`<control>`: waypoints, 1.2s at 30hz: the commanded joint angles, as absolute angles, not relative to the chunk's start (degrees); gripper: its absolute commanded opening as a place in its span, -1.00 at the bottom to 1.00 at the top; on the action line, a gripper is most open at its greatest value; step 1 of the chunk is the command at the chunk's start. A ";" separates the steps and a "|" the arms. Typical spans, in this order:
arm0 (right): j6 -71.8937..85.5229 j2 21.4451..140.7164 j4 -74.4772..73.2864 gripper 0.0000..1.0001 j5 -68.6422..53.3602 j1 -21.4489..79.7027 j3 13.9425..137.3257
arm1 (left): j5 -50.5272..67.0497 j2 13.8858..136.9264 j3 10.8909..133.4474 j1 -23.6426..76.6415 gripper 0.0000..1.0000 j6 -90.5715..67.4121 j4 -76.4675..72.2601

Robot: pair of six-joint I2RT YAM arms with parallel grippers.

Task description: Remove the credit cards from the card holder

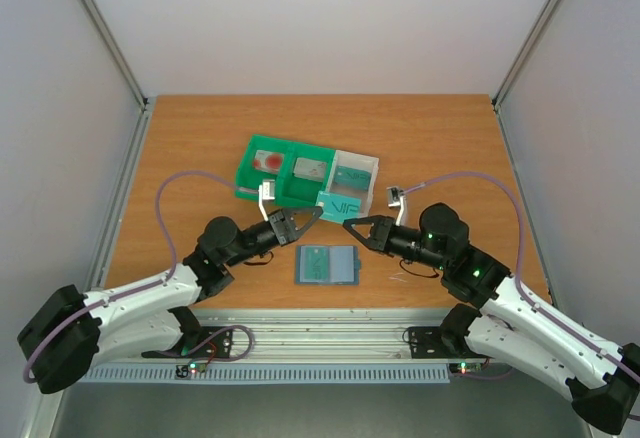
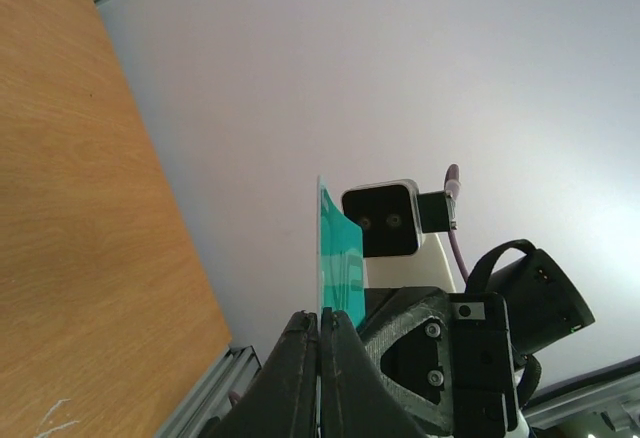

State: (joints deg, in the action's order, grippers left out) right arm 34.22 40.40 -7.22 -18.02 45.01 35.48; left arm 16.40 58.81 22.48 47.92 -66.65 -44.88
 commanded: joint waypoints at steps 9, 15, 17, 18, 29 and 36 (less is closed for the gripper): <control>32.13 39.93 -12.68 -0.58 -16.08 45.26 37.34 | 15.24 54.64 20.55 48.08 -0.99 -65.03 -44.41; 32.69 39.12 -10.35 -0.98 -15.41 45.26 36.20 | 15.28 52.66 20.74 48.08 -0.99 -64.46 -41.93; 32.98 38.69 -8.74 -0.98 -15.55 45.21 35.30 | 15.44 52.37 20.83 48.10 -0.99 -64.13 -41.59; 32.95 38.40 -8.45 -0.97 -15.56 45.26 35.03 | 15.47 52.12 20.75 48.08 -0.99 -63.95 -41.27; 28.90 37.32 -17.67 -0.98 -14.73 45.26 38.52 | 11.53 45.01 18.76 48.08 0.11 -61.99 -30.34; 24.86 39.25 -25.78 -0.98 -10.85 45.26 42.16 | 10.55 40.59 25.03 48.08 0.86 -54.85 -5.14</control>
